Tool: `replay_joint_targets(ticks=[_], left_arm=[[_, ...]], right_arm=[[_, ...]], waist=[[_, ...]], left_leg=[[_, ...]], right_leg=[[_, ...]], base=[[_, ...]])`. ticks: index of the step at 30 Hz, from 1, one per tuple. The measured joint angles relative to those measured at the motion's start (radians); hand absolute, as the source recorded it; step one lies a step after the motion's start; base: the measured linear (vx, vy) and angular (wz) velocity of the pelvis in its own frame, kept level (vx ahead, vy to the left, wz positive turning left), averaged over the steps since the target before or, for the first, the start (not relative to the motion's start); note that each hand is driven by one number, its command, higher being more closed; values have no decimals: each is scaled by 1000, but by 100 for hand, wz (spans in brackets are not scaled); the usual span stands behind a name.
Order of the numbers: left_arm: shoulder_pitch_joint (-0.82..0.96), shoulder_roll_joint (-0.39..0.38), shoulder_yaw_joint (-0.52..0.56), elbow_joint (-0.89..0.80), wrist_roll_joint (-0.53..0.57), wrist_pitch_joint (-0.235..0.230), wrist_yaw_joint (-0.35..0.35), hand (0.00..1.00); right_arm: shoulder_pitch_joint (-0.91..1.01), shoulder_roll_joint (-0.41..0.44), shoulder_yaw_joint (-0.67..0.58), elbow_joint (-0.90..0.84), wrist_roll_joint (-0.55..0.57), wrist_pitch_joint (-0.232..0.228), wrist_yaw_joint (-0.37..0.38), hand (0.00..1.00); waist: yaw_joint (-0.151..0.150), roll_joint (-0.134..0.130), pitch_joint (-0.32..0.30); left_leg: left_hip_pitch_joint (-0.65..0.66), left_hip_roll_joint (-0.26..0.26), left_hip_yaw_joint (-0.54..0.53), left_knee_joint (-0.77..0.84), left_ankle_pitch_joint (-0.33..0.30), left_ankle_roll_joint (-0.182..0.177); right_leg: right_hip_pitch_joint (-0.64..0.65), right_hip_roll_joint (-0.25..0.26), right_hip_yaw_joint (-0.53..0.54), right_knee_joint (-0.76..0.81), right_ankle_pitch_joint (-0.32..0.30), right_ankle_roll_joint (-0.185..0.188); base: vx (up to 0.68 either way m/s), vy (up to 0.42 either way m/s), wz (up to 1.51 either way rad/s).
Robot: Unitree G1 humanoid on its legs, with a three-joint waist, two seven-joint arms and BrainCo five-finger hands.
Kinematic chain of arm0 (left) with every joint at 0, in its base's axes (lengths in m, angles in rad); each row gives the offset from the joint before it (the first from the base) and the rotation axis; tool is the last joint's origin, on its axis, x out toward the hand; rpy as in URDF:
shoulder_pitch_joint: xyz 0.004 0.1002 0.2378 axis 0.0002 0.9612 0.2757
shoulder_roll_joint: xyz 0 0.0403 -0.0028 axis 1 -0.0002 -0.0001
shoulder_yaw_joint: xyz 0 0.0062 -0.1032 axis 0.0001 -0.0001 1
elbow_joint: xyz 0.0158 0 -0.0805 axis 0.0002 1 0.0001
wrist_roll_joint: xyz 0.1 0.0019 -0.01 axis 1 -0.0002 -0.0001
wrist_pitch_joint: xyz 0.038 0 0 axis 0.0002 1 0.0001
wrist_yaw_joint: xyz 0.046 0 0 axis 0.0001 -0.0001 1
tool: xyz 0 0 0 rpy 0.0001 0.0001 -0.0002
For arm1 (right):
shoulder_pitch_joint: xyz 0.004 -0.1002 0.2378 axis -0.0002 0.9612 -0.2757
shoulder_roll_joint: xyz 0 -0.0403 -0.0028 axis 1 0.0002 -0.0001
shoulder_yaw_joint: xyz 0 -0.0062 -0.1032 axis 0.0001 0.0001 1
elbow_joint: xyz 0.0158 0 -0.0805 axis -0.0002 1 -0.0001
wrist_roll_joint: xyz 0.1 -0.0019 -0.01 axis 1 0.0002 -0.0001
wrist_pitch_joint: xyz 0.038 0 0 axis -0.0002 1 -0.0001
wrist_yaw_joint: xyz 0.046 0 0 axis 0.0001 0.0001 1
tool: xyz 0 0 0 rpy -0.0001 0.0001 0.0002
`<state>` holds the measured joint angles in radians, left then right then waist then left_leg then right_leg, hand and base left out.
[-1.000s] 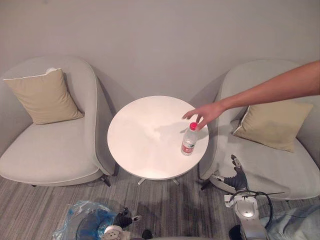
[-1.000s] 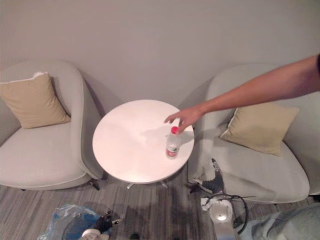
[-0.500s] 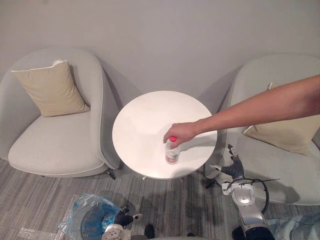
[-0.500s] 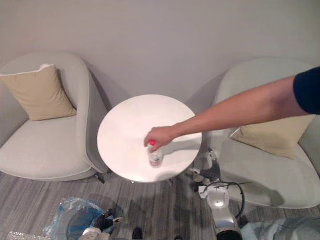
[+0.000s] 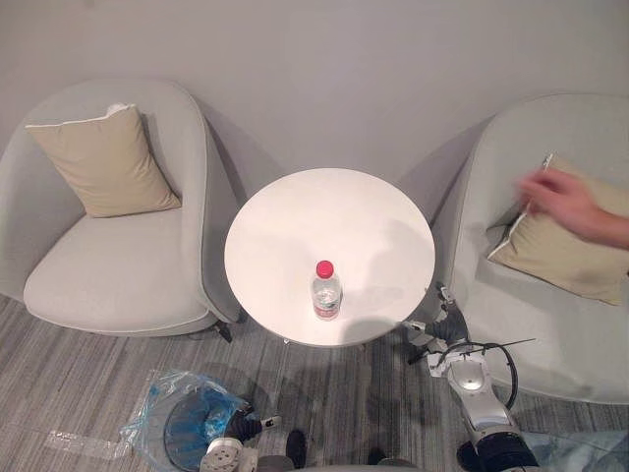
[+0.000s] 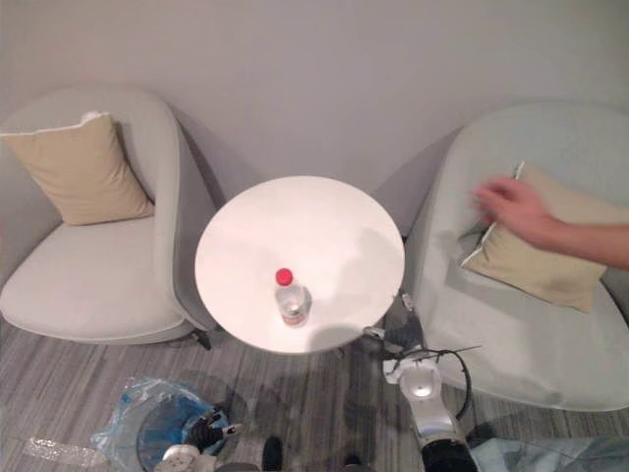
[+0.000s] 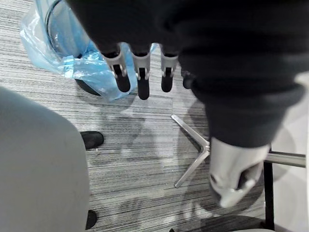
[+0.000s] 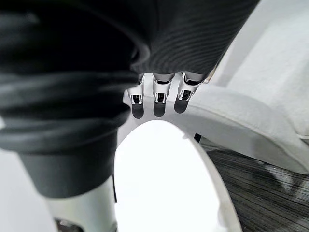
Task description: Gather rubbish on tea table into small bin, then transfer packed bag to large trash can.
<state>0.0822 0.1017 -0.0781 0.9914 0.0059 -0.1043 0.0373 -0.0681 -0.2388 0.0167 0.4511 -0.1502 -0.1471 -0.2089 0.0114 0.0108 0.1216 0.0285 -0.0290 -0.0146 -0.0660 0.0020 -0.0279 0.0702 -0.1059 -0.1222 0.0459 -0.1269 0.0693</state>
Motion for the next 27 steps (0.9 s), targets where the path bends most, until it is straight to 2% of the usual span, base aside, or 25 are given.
replay_joint_targets(ticks=[7, 13, 23, 27], left_arm=[[0, 0, 0, -1, -2, -7, 0, 0], [-5, 2, -12, -3, -9, -20, 0, 0], [-22, 4, -19, -28, -19, -22, 1, 0], [-23, 6, -19, -37, -48, -26, 2, 0]], right_arm=[[-52, -10, 59, 1, -9, 0, 3, 0], [-103, -49, 159, 8, -47, -1, 25, 0], [-232, -66, 272, 77, -46, -1, 46, 0], [-268, -72, 277, 93, -45, -1, 41, 0]], waist=[[4, -1, 1], [24, -5, 5], [51, -4, 53], [57, -2, 68]], left_leg=[[-6, 0, -5, 0, 1, 1], [-10, -1, -10, 1, 3, 3], [-31, -7, -67, 1, 19, 2], [-53, -12, -94, 1, 27, 2]], right_leg=[[0, 0, -4, 0, 1, -1], [1, 0, -10, 1, 1, -1], [1, -2, -58, 3, 1, -2], [-2, -5, -81, 3, 1, -2]], base=[[1, -2, 1], [-4, -2, 1], [-16, -12, 17], [3, -10, 21]])
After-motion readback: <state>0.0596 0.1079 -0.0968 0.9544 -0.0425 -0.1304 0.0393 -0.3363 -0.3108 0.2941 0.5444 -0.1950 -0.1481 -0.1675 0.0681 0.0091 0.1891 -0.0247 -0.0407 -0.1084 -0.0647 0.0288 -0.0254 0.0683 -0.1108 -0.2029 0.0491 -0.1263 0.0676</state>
